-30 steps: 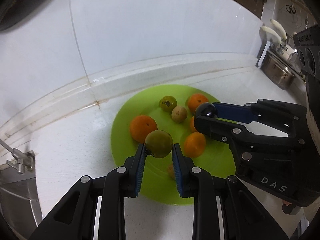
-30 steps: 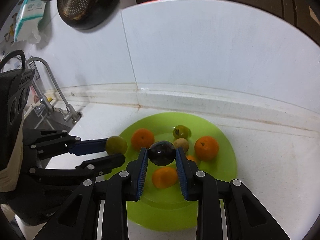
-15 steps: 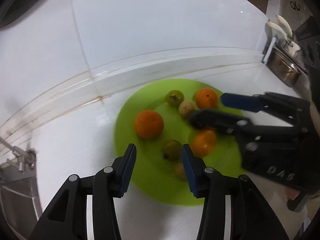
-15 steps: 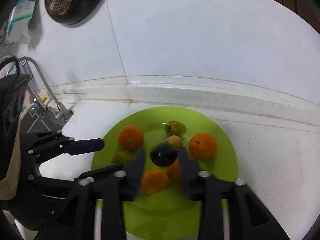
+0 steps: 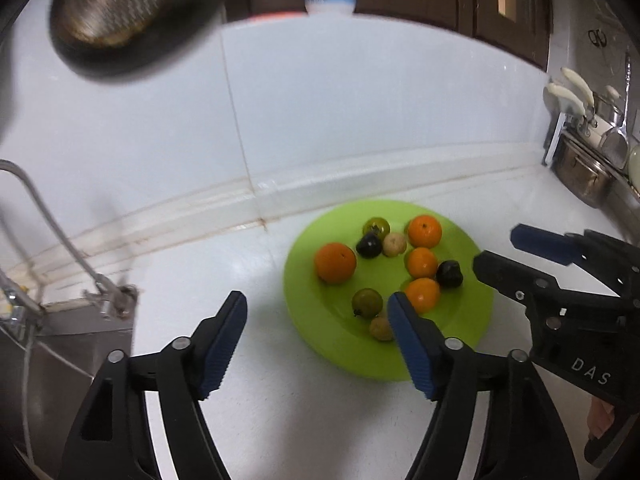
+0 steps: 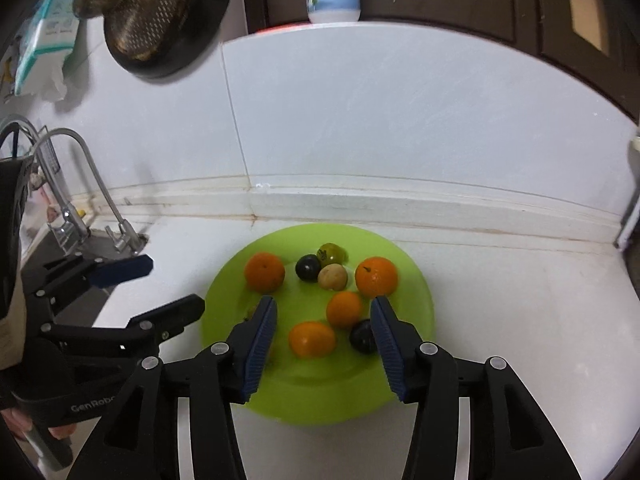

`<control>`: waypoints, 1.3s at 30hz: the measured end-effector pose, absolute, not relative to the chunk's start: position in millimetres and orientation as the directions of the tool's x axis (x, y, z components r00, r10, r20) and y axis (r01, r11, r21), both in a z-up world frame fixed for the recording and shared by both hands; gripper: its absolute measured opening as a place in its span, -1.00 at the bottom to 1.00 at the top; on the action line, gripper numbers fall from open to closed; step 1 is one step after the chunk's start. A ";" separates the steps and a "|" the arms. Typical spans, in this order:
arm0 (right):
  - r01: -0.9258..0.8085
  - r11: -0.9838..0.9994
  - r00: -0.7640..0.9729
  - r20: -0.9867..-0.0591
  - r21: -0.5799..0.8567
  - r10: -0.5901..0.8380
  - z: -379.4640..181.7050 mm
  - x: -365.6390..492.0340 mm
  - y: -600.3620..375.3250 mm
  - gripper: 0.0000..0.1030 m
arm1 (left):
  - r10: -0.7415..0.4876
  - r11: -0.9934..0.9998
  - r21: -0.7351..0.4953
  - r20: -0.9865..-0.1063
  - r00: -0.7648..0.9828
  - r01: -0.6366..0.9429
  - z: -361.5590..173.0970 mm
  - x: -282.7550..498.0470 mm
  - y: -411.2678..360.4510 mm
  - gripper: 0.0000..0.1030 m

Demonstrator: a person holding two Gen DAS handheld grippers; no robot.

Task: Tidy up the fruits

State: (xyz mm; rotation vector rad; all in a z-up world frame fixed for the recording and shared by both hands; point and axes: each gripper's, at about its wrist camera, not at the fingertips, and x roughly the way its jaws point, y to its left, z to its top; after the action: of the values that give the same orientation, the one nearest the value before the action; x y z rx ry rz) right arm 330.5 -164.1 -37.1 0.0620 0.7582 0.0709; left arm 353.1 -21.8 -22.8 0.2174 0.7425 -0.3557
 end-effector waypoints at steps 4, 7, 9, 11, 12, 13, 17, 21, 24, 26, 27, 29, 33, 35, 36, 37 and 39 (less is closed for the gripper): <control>-0.011 0.996 0.752 -0.656 0.090 0.068 -23.4 305.7 -165.8 0.08 | -0.214 0.927 0.103 -0.643 0.735 0.359 -5.2 328.9 -15.5 0.68; 0.007 0.996 0.766 -0.641 0.084 0.049 -13.5 286.6 -167.4 0.12 | -0.204 0.933 0.112 -0.616 0.761 0.341 4.0 308.8 -11.9 0.77; 0.021 0.996 0.774 -0.632 0.087 0.039 -8.2 274.1 -169.7 0.16 | -0.188 0.942 0.116 -0.592 0.784 0.314 9.9 293.4 -9.5 0.80; 0.024 0.996 0.781 -0.624 0.087 0.035 -3.2 260.6 -171.5 0.20 | -0.174 0.950 0.117 -0.572 0.801 0.290 15.4 277.7 -7.0 0.86; 0.026 0.996 0.782 -0.623 0.084 0.032 -1.0 254.7 -172.3 0.21 | -0.167 0.953 0.117 -0.565 0.808 0.279 17.9 269.3 -5.8 0.86; 0.025 0.996 0.783 -0.622 0.083 0.032 1.1 249.3 -173.3 0.21 | -0.165 0.955 0.115 -0.560 0.812 0.273 20.3 261.3 -5.1 0.87; 0.007 0.997 0.785 -0.618 0.077 0.042 11.0 220.2 -175.1 0.21 | -0.156 0.962 0.106 -0.548 0.822 0.253 27.3 230.5 -2.1 0.89; -0.007 0.998 0.798 -0.601 0.068 0.047 21.6 191.1 -175.0 0.21 | -0.150 0.965 0.105 -0.533 0.832 0.241 33.1 198.7 -1.2 0.93; -0.011 0.998 0.809 -0.586 0.056 0.042 29.4 166.8 -174.7 0.21 | -0.151 0.966 0.101 -0.523 0.839 0.237 37.4 172.4 -0.9 0.93; -0.014 0.998 0.812 -0.582 0.053 0.043 33.3 152.2 -175.2 0.21 | -0.148 0.966 0.107 -0.517 0.843 0.235 40.5 156.6 -1.9 0.95; -0.015 0.998 0.813 -0.581 0.056 0.045 34.9 144.4 -175.9 0.21 | -0.143 0.966 0.112 -0.513 0.846 0.231 42.4 148.4 -2.5 0.96; -0.014 0.998 0.813 -0.580 0.063 0.048 37.1 128.1 -177.6 0.21 | -0.142 0.966 0.116 -0.505 0.852 0.229 44.9 136.0 -2.2 0.98; -0.002 0.998 0.817 -0.575 0.057 0.035 40.2 101.3 -180.8 0.21 | -0.138 0.968 0.113 -0.500 0.855 0.223 48.9 109.1 -1.6 0.99; -0.002 0.998 0.819 -0.573 0.057 0.034 41.5 88.6 -181.3 0.26 | -0.140 0.970 0.104 -0.499 0.855 0.219 50.3 97.2 -0.5 0.99; 0.000 0.998 0.821 -0.569 0.057 0.033 42.1 81.8 -181.6 0.26 | -0.143 0.970 0.099 -0.500 0.854 0.221 50.8 91.9 -0.4 0.99; 0.001 0.999 0.823 -0.568 0.052 0.029 42.3 76.6 -181.5 0.26 | -0.146 0.970 0.097 -0.502 0.852 0.223 51.2 86.4 -0.5 0.99; 0.002 0.999 0.826 -0.563 0.046 0.024 42.8 65.2 -181.8 0.26 | -0.147 0.970 0.094 -0.504 0.851 0.224 51.4 77.9 -0.5 0.99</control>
State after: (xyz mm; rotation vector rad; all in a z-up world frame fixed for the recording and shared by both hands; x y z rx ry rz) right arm 65.2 -181.8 42.8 0.0450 0.5984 0.0113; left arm 77.9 -0.5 51.4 0.1518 0.5170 -0.1960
